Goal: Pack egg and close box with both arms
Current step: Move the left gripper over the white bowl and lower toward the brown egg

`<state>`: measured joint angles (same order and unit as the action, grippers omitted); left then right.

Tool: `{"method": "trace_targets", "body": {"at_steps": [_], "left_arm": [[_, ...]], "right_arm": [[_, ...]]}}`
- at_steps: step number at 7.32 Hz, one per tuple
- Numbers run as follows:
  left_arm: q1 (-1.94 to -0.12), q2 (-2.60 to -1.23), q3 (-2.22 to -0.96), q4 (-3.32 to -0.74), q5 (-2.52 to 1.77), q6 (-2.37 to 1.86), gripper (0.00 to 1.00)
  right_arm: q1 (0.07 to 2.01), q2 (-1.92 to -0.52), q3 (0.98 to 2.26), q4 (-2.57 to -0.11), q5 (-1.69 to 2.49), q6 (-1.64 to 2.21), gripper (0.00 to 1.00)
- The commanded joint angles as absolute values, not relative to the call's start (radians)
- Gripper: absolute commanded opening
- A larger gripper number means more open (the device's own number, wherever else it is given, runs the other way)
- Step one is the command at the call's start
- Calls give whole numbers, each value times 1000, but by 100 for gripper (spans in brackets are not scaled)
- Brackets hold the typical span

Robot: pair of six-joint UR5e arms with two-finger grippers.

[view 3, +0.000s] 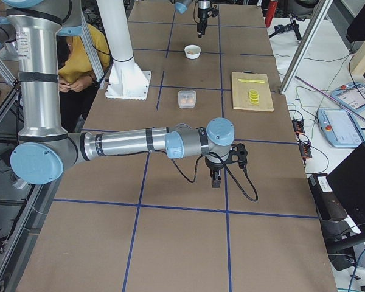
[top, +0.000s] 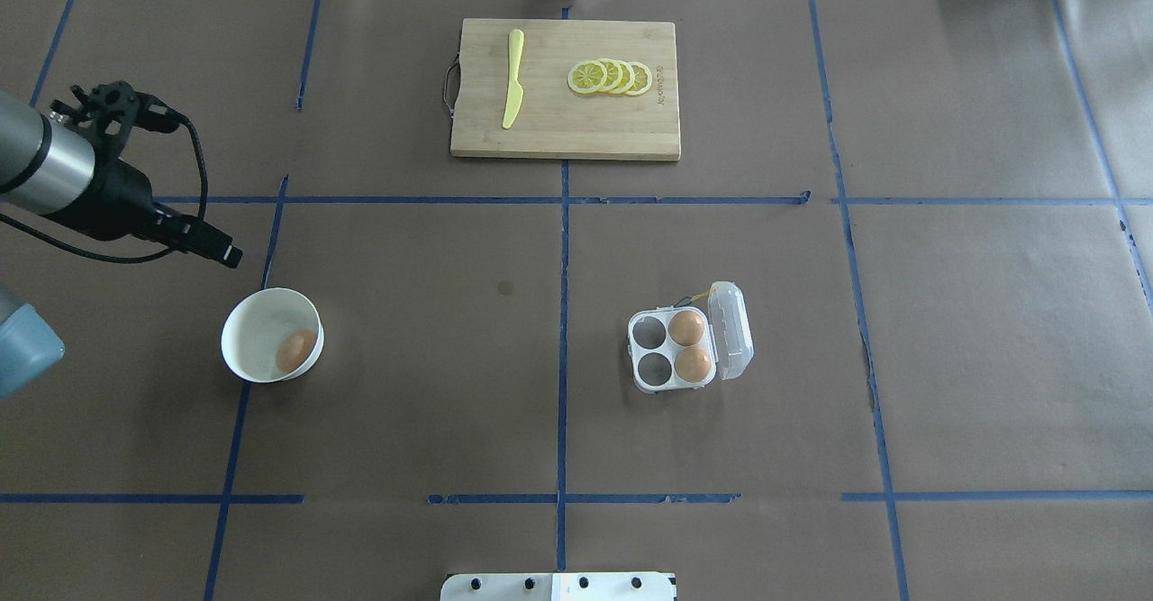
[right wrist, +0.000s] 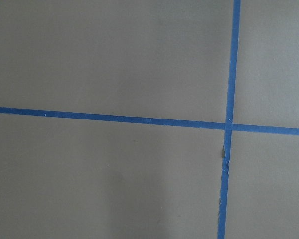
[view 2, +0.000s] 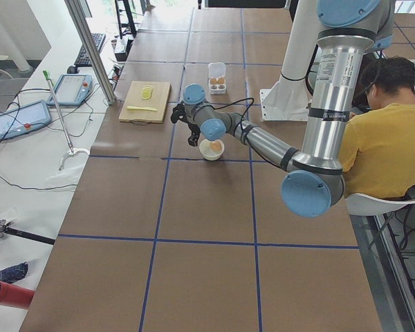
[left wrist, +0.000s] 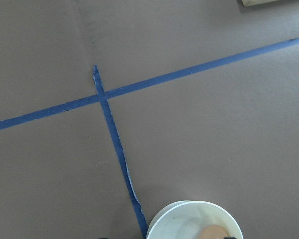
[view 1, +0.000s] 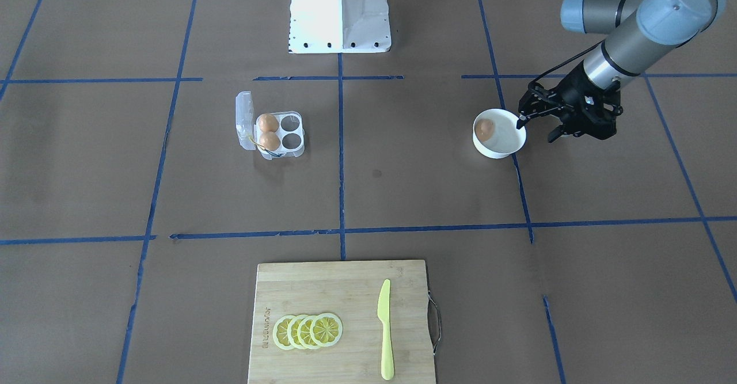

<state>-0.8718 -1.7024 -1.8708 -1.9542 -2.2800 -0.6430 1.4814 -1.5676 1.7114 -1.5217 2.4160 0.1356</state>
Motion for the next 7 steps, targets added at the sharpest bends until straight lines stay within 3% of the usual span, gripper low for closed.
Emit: {"method": "trace_targets", "body": {"at_steps": [1, 7], "left_arm": [[-789, -1701, -1832, -1985, -2278, -644, 71], [-723, -1709, -1776, -2005, -2278, -647, 69]], "right_arm": [[1482, -1563, 1715, -1522, 2416, 137, 100], [1480, -1563, 1713, -1522, 2416, 137, 100]]}}
